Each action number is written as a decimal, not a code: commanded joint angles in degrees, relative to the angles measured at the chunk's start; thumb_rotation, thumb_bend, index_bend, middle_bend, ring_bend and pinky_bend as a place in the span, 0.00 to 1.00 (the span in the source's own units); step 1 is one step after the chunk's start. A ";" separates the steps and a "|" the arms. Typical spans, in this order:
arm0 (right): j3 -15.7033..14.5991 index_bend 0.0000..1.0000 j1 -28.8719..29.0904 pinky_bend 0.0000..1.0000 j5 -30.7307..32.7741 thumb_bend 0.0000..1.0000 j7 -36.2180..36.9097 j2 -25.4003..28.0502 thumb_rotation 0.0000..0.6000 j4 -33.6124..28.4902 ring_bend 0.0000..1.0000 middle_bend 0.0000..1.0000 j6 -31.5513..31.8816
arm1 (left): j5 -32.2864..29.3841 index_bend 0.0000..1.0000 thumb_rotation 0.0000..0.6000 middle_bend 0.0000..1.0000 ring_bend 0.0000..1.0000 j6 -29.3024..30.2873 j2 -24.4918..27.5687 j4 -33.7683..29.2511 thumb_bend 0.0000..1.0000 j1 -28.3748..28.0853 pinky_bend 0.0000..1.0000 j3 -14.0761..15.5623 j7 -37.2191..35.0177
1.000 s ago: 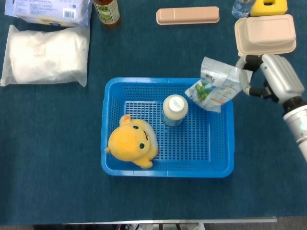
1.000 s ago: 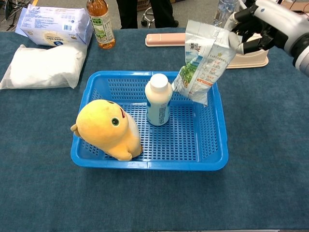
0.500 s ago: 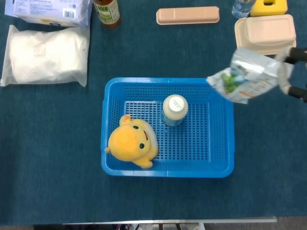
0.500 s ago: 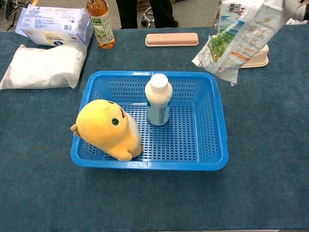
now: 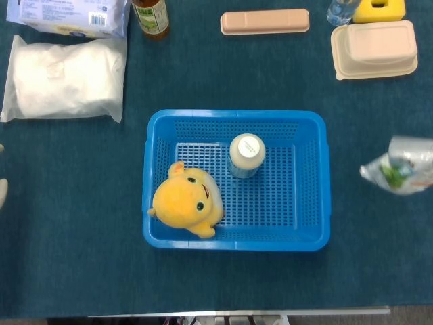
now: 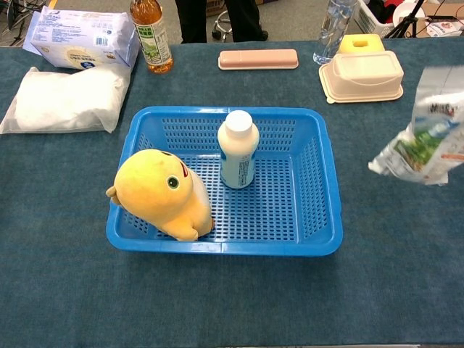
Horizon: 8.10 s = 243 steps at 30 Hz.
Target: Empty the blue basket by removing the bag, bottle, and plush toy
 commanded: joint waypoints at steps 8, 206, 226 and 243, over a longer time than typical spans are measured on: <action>-1.48 0.12 -0.43 0.45 2.29 0.00 -3.52 2.35 1.00 1.80 0.29 0.27 -3.13 | -0.27 0.29 1.00 0.18 0.19 -0.17 -0.02 0.13 0.35 -0.23 0.43 -0.13 -0.14; -9.28 0.48 9.91 0.66 -21.90 0.20 -11.20 -0.53 1.00 7.58 0.49 0.53 -4.03 | -0.77 0.29 1.00 0.18 0.19 -3.36 0.31 -2.63 0.35 -3.72 0.43 -0.66 3.59; -6.89 0.29 9.92 0.64 -13.73 0.00 -12.45 -4.18 1.00 11.27 0.31 0.34 -11.98 | -0.88 0.29 1.00 0.18 0.19 -3.04 0.46 -3.22 0.35 -3.90 0.43 -0.44 3.95; -3.89 0.29 7.38 0.63 -15.65 0.00 -9.98 -6.53 1.00 14.15 0.30 0.33 -5.51 | 0.53 0.29 1.00 0.18 0.19 -1.89 0.69 -3.75 0.35 -3.81 0.43 -0.08 3.50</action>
